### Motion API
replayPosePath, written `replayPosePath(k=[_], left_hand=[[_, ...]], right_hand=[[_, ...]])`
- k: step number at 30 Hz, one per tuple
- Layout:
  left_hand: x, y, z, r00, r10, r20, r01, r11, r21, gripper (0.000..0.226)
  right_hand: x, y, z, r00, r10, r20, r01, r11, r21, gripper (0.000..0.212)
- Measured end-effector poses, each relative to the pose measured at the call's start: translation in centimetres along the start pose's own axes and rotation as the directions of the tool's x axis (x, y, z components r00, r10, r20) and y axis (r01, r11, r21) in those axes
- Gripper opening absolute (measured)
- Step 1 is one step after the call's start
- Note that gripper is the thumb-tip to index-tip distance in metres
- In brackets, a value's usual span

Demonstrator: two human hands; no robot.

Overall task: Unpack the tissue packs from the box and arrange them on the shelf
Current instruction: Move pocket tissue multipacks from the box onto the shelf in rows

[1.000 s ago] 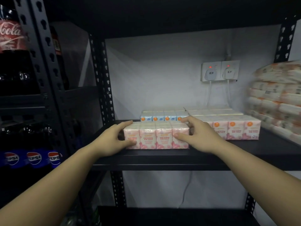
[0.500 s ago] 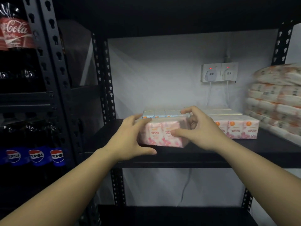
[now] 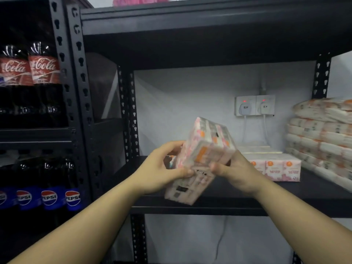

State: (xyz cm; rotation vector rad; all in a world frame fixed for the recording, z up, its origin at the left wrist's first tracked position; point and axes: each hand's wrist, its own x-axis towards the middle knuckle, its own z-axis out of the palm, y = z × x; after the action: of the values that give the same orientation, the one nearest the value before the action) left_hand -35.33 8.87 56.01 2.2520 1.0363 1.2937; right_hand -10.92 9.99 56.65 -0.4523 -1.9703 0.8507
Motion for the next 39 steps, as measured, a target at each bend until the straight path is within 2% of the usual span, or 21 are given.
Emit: replayPosePath(k=[2, 4, 7, 9, 11, 13, 16, 18, 20, 22, 25, 28, 30, 33, 39], left_hand=[[-0.3, 0.6, 0.1, 1.0, -0.005, 0.027, 0.004, 0.999, 0.033, 0.06], [-0.3, 1.8, -0.1, 1.0, 0.012, 0.01, -0.013, 0.997, 0.071, 0.069], [0.4, 5.4, -1.1, 0.999, 0.018, -0.045, -0.015, 0.998, 0.056, 0.082], [1.5, 7.4, -2.0, 0.999, 0.031, 0.028, -0.035, 0.985, 0.167, 0.076], [2.1, 8.5, -2.6, 0.997, 0.003, 0.078, -0.019, 0.98, 0.198, 0.056], [2.0, 8.0, -3.3, 0.997, -0.022, 0.074, 0.014, 0.994, 0.109, 0.046], [0.9, 5.8, -4.2, 0.995, -0.04, 0.096, 0.055, 0.986, -0.155, 0.059], [0.3, 4.0, -4.3, 0.991, -0.052, 0.12, 0.089, 0.939, -0.333, 0.076], [-0.1, 2.8, -4.3, 0.989, -0.053, 0.141, 0.106, 0.91, -0.402, 0.081], [-0.5, 1.6, -4.6, 0.985, -0.071, 0.16, 0.132, 0.9, -0.416, 0.076], [-1.0, 0.4, -5.3, 0.975, -0.115, 0.19, 0.179, 0.914, -0.365, 0.071], [-0.9, -0.5, -4.9, 0.981, -0.175, 0.08, 0.19, 0.953, -0.237, 0.058], [-0.7, -1.4, -4.3, 0.981, -0.193, 0.024, 0.195, 0.972, -0.134, 0.05], [-0.8, -3.2, -3.3, 0.974, -0.218, 0.061, 0.22, 0.975, -0.035, 0.062], [-1.0, -7.0, -1.8, 0.966, -0.247, 0.079, 0.246, 0.969, 0.015, 0.06]], right_hand=[[0.0, 0.4, 0.3, 0.993, -0.002, -0.114, -0.003, 0.999, -0.042, 0.054], [0.2, 0.8, 0.4, 0.98, -0.004, -0.199, -0.005, 0.999, -0.046, 0.066], [0.4, 0.8, 1.1, 0.978, -0.014, -0.206, -0.009, 0.994, -0.11, 0.073], [0.4, 0.5, 1.7, 0.981, -0.001, -0.196, -0.032, 0.986, -0.165, 0.076], [0.3, 0.6, 1.7, 0.985, 0.037, -0.168, -0.068, 0.982, -0.178, 0.081], [-0.2, 1.1, 1.1, 0.99, 0.116, -0.079, -0.127, 0.981, -0.147, 0.089], [-1.5, 3.1, 0.1, 0.94, 0.312, 0.136, -0.323, 0.944, 0.072, 0.099], [-2.1, 4.1, -0.2, 0.884, 0.385, 0.265, -0.44, 0.877, 0.192, 0.091], [-2.3, 4.4, -0.6, 0.854, 0.422, 0.306, -0.49, 0.849, 0.197, 0.075], [-1.8, 3.7, -1.1, 0.862, 0.423, 0.28, -0.468, 0.876, 0.117, 0.062], [-0.4, 2.1, -2.4, 0.895, 0.416, 0.161, -0.404, 0.909, -0.098, 0.052], [1.0, 1.1, -3.8, 0.922, 0.384, 0.052, -0.336, 0.858, -0.388, 0.051], [1.8, 1.0, -4.3, 0.929, 0.368, 0.027, -0.306, 0.809, -0.502, 0.054], [2.8, 1.3, -4.5, 0.932, 0.362, 0.012, -0.274, 0.727, -0.63, 0.068], [3.1, 5.1, -4.5, 0.925, 0.38, -0.021, -0.275, 0.629, -0.727, 0.093]])
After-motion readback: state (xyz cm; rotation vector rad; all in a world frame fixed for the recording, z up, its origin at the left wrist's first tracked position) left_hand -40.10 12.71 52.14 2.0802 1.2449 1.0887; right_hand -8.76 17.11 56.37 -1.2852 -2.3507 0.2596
